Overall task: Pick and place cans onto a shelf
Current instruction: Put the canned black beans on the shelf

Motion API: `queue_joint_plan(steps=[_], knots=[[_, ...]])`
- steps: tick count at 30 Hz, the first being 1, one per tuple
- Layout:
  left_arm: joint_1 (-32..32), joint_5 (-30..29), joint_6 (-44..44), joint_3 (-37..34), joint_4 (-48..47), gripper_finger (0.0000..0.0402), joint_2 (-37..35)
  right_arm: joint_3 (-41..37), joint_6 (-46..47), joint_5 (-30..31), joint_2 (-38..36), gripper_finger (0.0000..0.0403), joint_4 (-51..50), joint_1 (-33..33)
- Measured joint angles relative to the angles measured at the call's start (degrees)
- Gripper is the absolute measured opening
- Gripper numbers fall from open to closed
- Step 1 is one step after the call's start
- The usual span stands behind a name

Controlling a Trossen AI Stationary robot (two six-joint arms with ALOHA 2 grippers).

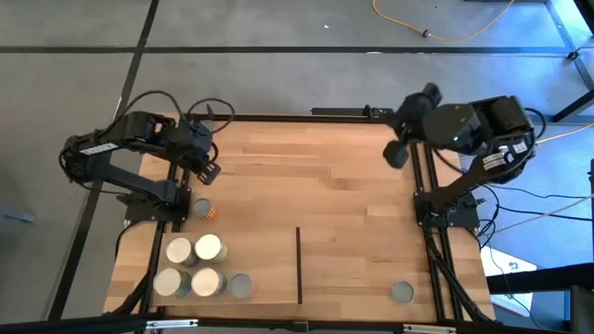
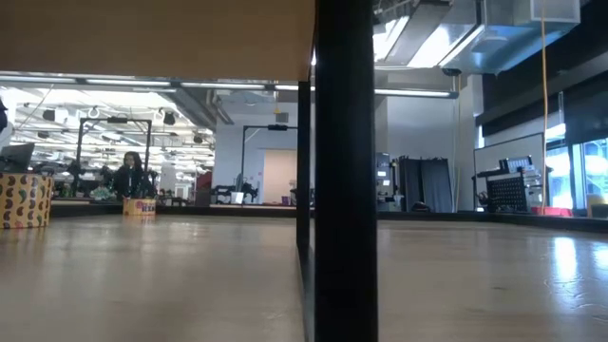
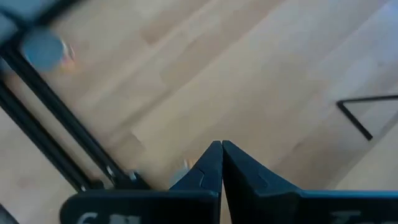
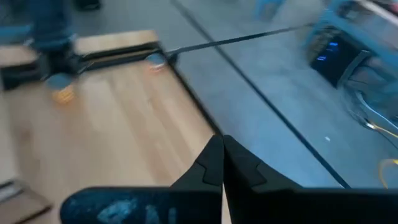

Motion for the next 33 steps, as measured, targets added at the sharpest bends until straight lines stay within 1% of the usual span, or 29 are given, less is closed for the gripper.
queue_joint_plan(steps=[4,7,11,12,16,20,22,26,29,33], knots=[[1.76,6.29,-4.64,-4.53,0.14,0.0027,-0.17,0.0,0.42,3.7,-0.66,0.0004,0.04,-2.01],[2.92,10.47,-10.18,-9.21,0.02,0.0045,-0.13,-0.04,0.42,5.1,-0.66,0.0004,0.11,-4.1],[4.14,14.19,-23.64,-15.81,-0.09,0.0054,-0.17,-0.04,0.44,5.57,-0.68,0.0005,0.1,-7.09],[4.28,15.13,-25.87,-17.54,0.04,0.0054,-0.14,-0.04,0.44,5.59,-0.68,0.0005,0.11,-7.73],[4.41,16.67,-30.12,-23.59,1.43,0.0053,-0.13,-0.04,0.38,5.57,-0.68,0.0005,0.09,-10.22],[4.41,18.48,-31.43,-28.84,7.05,0.0055,-0.13,-0.04,0.22,5.49,-0.68,0.0006,0.09,-12.16],[4.41,19.85,-31.43,-31.46,12.29,0.0055,-0.12,-0.04,-1.37,4.17,-0.68,0.0006,0.1,-12.75],[4.04,20.65,-31.43,-36.66,21.07,0.0052,-0.11,-0.04,-5.55,-4.21,-0.83,0.0006,0.09,-14.06],[3.84,22.0,-31.59,-39.13,22.27,0.0052,-0.11,-0.04,-7.86,-9.59,-1.05,0.0006,0.09,-14.75],[3.01,21.3,-34.42,-40.88,21.65,0.0051,-0.13,-0.04,-9.84,-10.53,-1.05,0.0006,0.09,-15.37]])
